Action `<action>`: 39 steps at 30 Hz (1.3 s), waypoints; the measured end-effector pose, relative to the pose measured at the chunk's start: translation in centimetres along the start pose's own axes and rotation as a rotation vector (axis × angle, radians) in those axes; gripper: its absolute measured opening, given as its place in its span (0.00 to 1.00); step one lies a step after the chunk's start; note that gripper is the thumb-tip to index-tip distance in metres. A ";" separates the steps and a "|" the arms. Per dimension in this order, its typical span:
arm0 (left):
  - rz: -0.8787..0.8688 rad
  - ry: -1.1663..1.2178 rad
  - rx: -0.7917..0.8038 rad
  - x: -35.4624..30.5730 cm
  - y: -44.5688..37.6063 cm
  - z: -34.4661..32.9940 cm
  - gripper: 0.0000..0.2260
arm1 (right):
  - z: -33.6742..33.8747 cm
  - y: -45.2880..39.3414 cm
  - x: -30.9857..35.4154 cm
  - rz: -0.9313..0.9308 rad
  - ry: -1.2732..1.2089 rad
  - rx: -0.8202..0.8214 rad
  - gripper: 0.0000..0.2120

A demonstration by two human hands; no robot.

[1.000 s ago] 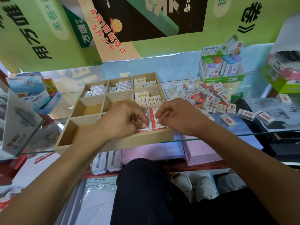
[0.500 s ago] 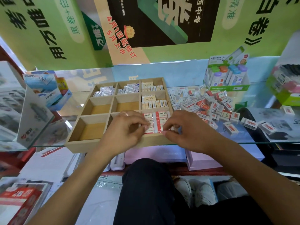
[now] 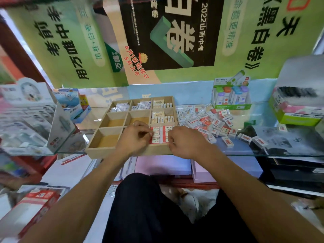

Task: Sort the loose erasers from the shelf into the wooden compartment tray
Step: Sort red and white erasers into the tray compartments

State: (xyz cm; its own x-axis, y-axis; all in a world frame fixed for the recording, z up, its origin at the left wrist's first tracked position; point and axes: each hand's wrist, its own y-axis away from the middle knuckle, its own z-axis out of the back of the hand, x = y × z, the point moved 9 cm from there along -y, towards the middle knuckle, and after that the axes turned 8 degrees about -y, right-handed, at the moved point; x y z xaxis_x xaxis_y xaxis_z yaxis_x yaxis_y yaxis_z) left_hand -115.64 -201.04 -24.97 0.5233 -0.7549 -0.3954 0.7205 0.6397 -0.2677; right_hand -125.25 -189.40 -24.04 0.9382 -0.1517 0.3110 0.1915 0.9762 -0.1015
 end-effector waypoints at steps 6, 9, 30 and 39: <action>-0.013 -0.223 0.154 -1.8 -0.5 0.3 0.09 | -0.2 0.9 -1.8 -0.055 -0.369 -0.084 0.05; -0.063 -0.416 0.265 -3.7 -1.1 -0.1 0.18 | 1.0 2.2 -3.9 -0.103 -0.623 -0.156 0.04; -0.606 -0.201 0.375 -17.0 -5.8 -9.9 0.17 | 5.5 10.6 -18.6 -0.507 -0.525 -0.514 0.01; -0.746 -0.179 0.452 -18.4 -7.8 -11.0 0.13 | 7.3 4.6 -23.1 -0.635 -0.339 -0.445 0.14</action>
State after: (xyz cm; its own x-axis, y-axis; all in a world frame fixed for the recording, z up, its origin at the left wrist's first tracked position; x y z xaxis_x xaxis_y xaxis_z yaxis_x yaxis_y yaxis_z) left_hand -135.90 -190.53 -25.26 -0.1182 -0.9876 -0.1035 0.9930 -0.1175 -0.0133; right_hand -148.14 -180.24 -24.79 0.4902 -0.5273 0.6940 0.8155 0.5585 -0.1517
